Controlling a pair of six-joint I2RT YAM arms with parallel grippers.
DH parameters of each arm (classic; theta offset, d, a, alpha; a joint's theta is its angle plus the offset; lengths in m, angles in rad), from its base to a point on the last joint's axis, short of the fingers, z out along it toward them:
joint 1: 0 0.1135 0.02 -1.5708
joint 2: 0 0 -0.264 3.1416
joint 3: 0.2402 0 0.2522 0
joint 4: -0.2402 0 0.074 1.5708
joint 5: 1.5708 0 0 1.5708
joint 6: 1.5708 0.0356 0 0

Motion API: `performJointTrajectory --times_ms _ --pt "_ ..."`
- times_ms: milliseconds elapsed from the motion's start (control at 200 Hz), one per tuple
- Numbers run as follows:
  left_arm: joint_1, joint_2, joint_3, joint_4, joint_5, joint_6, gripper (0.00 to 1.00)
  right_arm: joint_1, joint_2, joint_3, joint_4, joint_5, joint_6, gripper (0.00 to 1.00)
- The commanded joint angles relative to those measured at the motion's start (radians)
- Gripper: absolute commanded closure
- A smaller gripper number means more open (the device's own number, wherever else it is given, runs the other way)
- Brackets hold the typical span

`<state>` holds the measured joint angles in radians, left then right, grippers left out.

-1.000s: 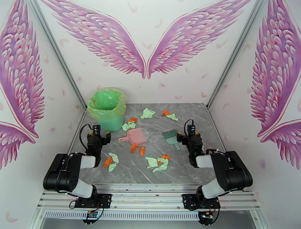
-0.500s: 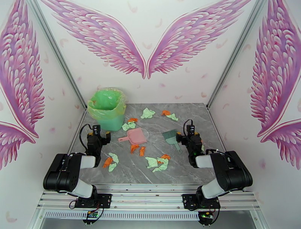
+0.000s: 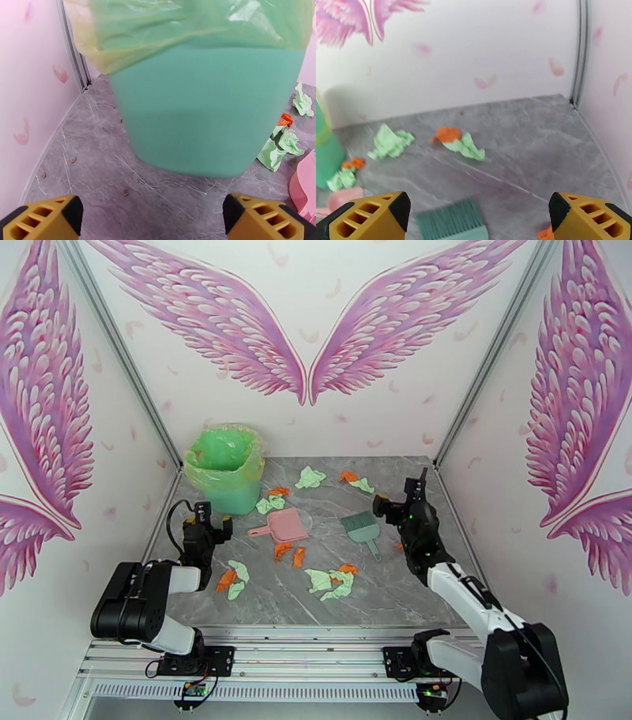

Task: Sweep away the paper scraps from the table

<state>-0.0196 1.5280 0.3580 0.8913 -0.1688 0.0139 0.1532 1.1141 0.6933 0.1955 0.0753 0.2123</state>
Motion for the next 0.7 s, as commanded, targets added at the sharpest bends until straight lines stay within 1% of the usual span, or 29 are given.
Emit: performJointTrajectory --times_ms 0,50,125,215,275,380,480,695 --pt "0.004 0.000 0.027 -0.017 0.011 -0.007 0.01 0.009 -0.004 0.091 -0.407 -0.178 0.062 0.01" --pt "0.004 0.000 0.027 -0.017 0.011 -0.007 0.01 0.013 0.029 0.155 -0.543 -0.175 0.044 0.00" --pt "0.004 0.000 0.026 -0.018 0.011 -0.008 0.01 0.023 0.102 0.238 -0.733 -0.123 0.016 0.03" --pt "0.005 0.000 0.028 -0.018 0.011 -0.008 0.01 0.034 0.180 0.273 -0.853 -0.089 -0.025 0.06" --pt "0.005 0.000 0.028 -0.017 0.012 -0.008 0.01 0.035 0.220 0.270 -0.874 -0.097 -0.033 0.09" --pt "0.006 0.000 0.028 -0.017 0.013 -0.008 0.01 0.052 0.294 0.275 -0.875 -0.146 -0.044 0.12" --pt "0.006 0.000 0.027 -0.017 0.012 -0.007 0.01 0.063 0.360 0.286 -0.879 -0.125 -0.055 0.13" --pt "0.006 0.000 0.029 -0.017 0.014 -0.009 0.01 0.065 0.431 0.281 -0.858 -0.111 -0.073 0.16"
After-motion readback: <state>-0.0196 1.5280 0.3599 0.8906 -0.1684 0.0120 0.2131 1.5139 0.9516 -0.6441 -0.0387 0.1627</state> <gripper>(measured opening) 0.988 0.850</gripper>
